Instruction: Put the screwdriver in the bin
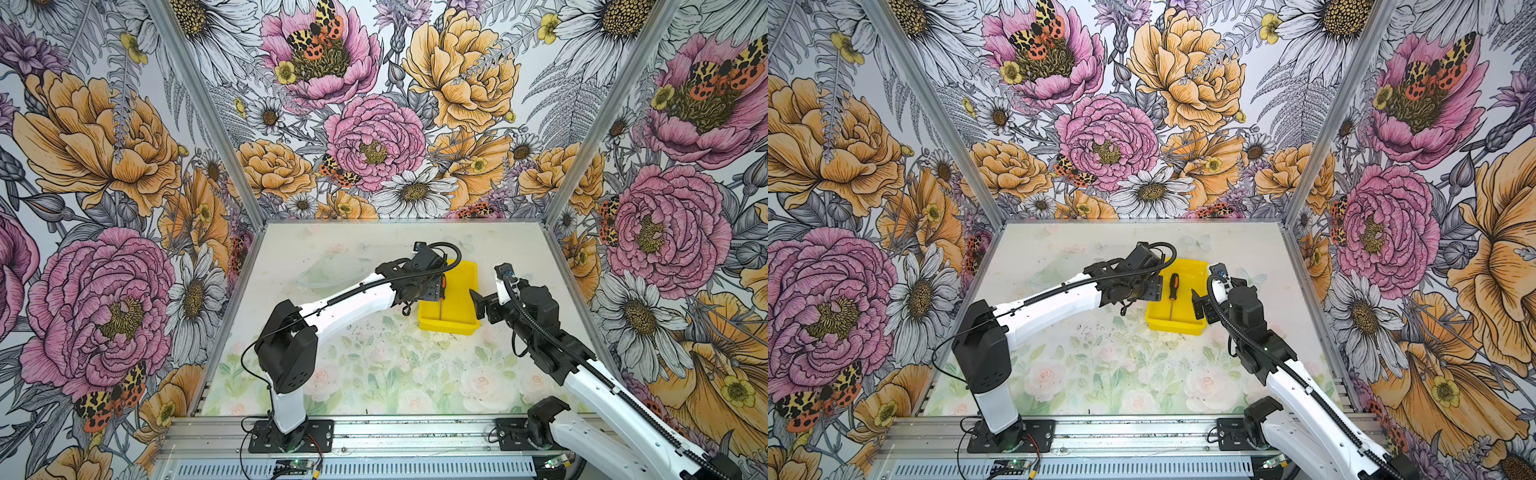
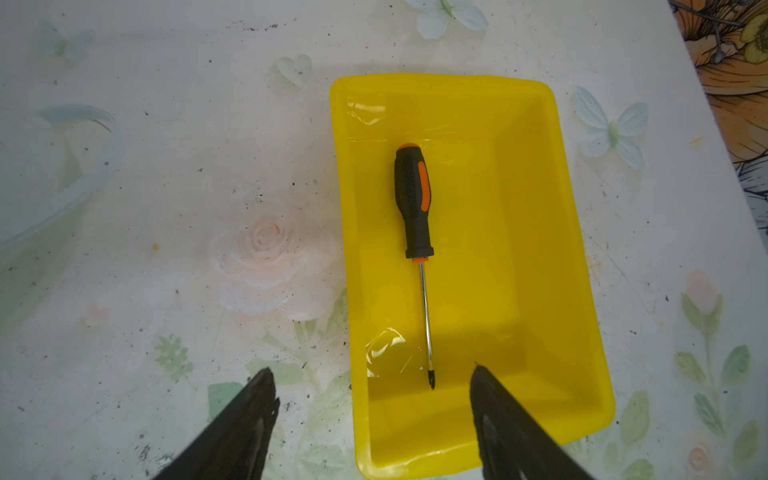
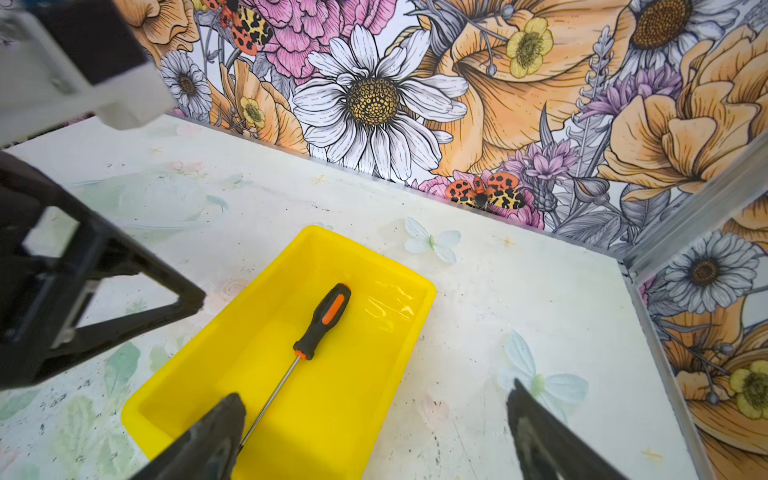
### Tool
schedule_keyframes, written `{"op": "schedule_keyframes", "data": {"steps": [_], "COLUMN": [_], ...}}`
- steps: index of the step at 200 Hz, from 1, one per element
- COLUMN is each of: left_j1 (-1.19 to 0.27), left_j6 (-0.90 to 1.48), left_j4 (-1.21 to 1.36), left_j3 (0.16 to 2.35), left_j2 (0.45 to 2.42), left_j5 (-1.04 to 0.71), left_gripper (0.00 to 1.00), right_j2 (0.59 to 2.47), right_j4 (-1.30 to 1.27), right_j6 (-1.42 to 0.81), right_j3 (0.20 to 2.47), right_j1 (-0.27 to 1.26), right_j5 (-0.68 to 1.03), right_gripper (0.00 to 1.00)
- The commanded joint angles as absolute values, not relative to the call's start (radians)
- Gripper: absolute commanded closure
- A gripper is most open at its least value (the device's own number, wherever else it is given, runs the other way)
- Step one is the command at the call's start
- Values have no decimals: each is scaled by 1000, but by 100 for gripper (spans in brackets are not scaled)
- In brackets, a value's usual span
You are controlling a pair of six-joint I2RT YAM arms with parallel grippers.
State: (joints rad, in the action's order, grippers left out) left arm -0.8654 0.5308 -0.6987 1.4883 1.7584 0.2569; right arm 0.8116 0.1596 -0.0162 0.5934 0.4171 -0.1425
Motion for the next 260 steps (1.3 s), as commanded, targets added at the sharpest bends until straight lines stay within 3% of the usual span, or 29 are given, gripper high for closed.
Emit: {"op": "schedule_keyframes", "data": {"steps": [1, 12, 27, 128, 186, 221, 260], "left_j1": [-838, -820, -784, -420, -295, -292, -251], "left_j6": [465, 459, 453, 415, 247, 142, 143], "left_j4": [-629, -592, -541, -446, -382, -291, -182], "left_j3": [1385, 1300, 1179, 625, 442, 352, 296], "left_j2": [1621, 1549, 1449, 760, 432, 344, 400], "left_j5": [315, 322, 309, 487, 409, 418, 487], "left_gripper": [22, 18, 1, 1, 1, 1, 1], "right_j2": [797, 786, 767, 691, 731, 787, 892], "right_j4": [134, 135, 153, 210, 176, 45, -90], "right_j6": [-101, -110, -135, -272, -250, -218, -205], "right_j3": [585, 579, 572, 517, 473, 418, 386], "right_j1": [408, 407, 405, 385, 333, 157, 20], "right_j5": [-221, -225, -244, -374, -491, -321, -203], "right_gripper": [1, 1, 0, 1, 1, 1, 0]}}
